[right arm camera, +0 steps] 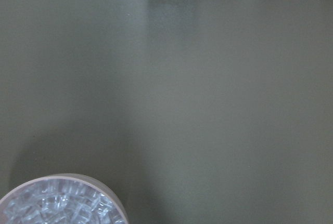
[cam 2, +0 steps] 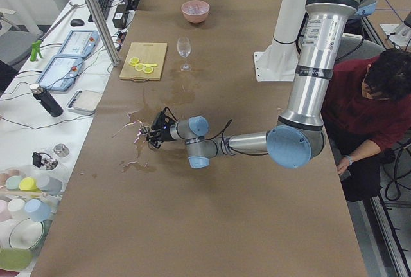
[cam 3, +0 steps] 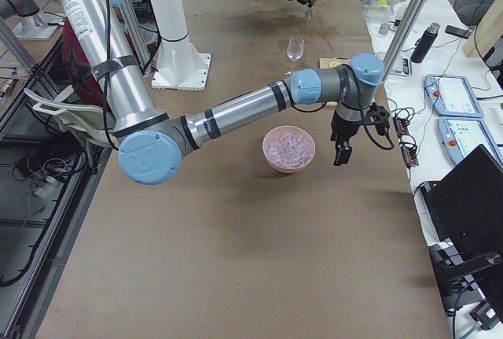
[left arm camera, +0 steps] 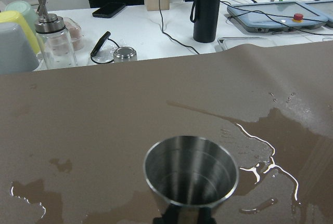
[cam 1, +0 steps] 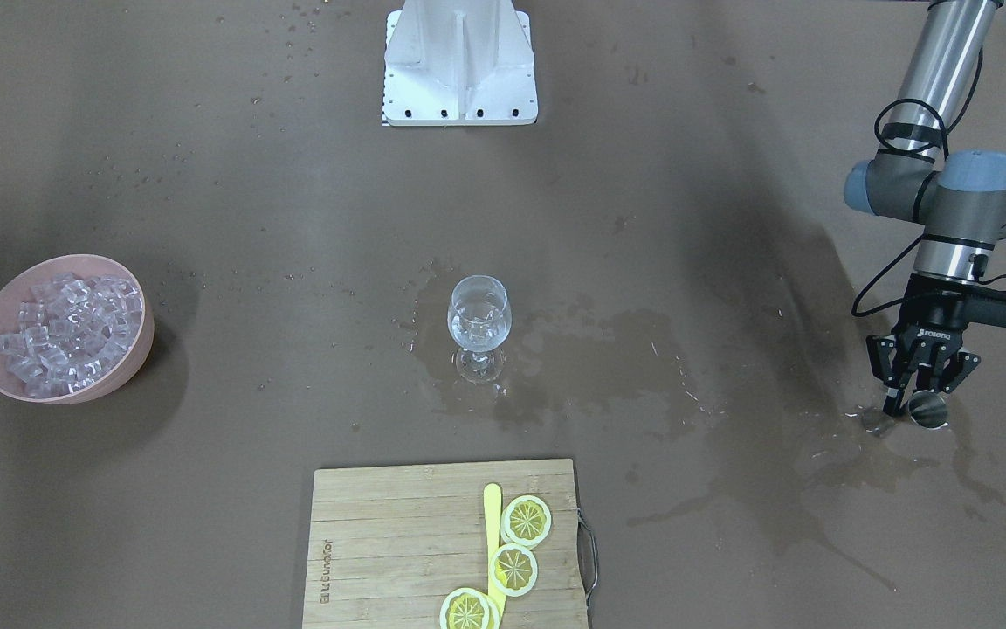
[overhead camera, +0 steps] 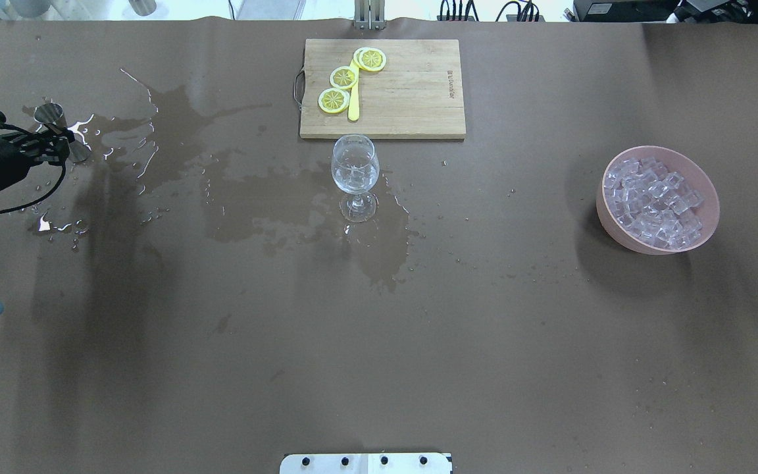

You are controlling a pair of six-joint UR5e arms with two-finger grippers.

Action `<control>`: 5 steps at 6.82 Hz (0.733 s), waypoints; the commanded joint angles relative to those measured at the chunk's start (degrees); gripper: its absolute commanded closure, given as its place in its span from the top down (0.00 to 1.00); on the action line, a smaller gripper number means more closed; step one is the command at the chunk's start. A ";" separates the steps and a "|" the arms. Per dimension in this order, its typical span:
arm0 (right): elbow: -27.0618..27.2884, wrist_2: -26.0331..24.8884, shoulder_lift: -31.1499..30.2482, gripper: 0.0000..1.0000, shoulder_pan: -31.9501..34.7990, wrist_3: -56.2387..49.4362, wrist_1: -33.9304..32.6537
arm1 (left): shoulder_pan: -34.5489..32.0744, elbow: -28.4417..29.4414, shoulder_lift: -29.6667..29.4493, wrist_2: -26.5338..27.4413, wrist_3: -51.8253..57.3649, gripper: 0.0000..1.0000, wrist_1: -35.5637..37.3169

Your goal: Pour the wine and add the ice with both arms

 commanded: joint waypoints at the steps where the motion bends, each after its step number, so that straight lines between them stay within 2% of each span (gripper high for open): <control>1: -3.27 0.01 -0.68 1.00 0.46 -0.67 0.03 | 0.00 -0.09 -0.51 0.02 -0.10 0.98 0.04; 3: -3.36 0.10 -6.01 1.00 1.33 -1.11 7.89 | -0.09 -0.44 -0.16 -0.07 -0.01 0.98 0.13; 4: -3.36 0.36 -7.26 1.00 2.39 -1.11 8.12 | -0.35 -0.62 0.53 -0.42 0.08 0.98 0.13; 5: -3.28 0.36 -9.19 1.00 3.53 -1.11 8.55 | -0.87 -1.92 1.76 -3.29 0.17 0.98 1.00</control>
